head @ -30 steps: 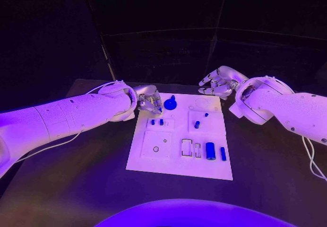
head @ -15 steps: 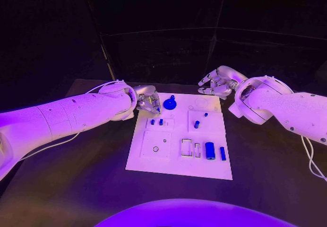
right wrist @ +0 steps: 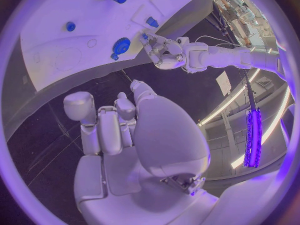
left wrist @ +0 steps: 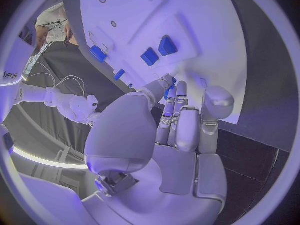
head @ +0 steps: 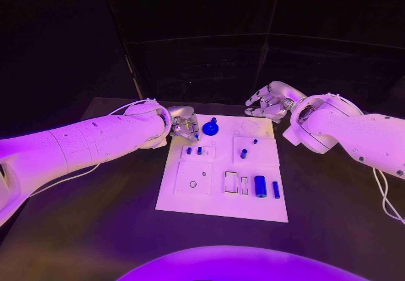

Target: Assemble the parts on the task board

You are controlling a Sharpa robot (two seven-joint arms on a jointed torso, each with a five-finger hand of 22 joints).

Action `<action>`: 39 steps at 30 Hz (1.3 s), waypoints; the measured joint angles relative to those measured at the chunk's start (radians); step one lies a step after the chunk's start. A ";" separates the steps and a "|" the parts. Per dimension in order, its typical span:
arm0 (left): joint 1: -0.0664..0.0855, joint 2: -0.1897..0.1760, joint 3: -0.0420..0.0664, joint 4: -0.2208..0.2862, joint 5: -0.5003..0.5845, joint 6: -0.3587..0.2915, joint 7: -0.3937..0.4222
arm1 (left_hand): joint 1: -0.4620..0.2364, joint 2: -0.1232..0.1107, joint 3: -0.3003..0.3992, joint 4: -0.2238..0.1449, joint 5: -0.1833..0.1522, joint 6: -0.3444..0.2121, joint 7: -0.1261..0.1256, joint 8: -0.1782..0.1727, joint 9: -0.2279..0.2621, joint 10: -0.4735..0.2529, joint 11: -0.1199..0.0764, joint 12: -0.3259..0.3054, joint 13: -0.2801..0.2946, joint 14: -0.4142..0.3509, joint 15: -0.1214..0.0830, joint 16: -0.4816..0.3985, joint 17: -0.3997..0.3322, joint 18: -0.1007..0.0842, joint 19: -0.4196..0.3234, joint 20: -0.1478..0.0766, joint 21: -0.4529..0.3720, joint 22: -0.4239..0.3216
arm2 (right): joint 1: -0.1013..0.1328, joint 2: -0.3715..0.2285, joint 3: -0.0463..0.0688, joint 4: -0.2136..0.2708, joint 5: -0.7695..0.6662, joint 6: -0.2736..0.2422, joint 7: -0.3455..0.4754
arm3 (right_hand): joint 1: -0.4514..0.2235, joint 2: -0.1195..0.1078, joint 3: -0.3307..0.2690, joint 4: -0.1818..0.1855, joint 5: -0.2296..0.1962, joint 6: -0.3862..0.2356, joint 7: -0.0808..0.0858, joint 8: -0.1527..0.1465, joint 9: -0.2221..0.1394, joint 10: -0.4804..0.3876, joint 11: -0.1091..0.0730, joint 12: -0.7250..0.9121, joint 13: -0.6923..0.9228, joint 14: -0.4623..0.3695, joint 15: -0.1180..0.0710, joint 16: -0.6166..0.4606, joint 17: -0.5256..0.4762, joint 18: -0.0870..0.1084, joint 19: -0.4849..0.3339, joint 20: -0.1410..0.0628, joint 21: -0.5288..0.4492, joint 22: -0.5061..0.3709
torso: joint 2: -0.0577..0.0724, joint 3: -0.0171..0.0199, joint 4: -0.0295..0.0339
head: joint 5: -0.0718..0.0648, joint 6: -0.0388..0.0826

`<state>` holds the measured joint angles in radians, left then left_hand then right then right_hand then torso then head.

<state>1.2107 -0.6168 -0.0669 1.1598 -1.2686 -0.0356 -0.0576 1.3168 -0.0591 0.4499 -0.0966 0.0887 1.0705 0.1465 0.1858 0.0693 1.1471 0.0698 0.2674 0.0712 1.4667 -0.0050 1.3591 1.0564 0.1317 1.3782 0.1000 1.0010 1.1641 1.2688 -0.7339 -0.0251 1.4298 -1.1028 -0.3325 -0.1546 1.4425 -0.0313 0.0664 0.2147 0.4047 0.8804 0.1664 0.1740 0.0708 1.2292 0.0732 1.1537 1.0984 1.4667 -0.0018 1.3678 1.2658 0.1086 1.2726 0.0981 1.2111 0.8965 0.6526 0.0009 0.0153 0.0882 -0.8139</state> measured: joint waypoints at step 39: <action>0.001 0.025 0.000 -0.014 -0.012 0.040 -0.021 | -0.004 -0.005 0.000 0.000 0.000 0.000 0.000 -0.012 -0.001 0.000 0.000 -0.014 0.000 0.000 0.000 0.000 0.000 0.000 -0.004 -0.004 -0.012 -0.005 | 0.000 0.000 0.000 0.001 0.000 0.004 -0.002 | 0.000 0.000 0.000 0.000 0.000 0.000 0.000 0.000 0.000 0.000 0.000 0.000 0.000 0.000 0.000 0.000 0.001 0.000 0.000 0.000 0.000 0.000 | 0.000 0.0003 -0.0005 | -0.007 -0.006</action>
<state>1.2113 -0.5914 -0.0666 1.1462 -1.2806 0.0047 -0.0790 1.3124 -0.0638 0.4499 -0.0967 0.0888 1.0703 0.1463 0.1738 0.0680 1.1471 0.0699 0.2537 0.0711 1.4667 -0.0049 1.3591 1.0564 0.1318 1.3745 0.0965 0.9895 1.1595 1.2688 -0.7335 -0.0251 1.4305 -1.1028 -0.3283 -0.1563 1.4425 -0.0313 0.0663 0.2146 0.4047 0.8804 0.1664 0.1740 0.0707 1.2292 0.0732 1.1537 1.0984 1.4667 -0.0018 1.3678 1.2667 0.1086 1.2726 0.0981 1.2111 0.8965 0.6524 0.0012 0.0149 0.0812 -0.8196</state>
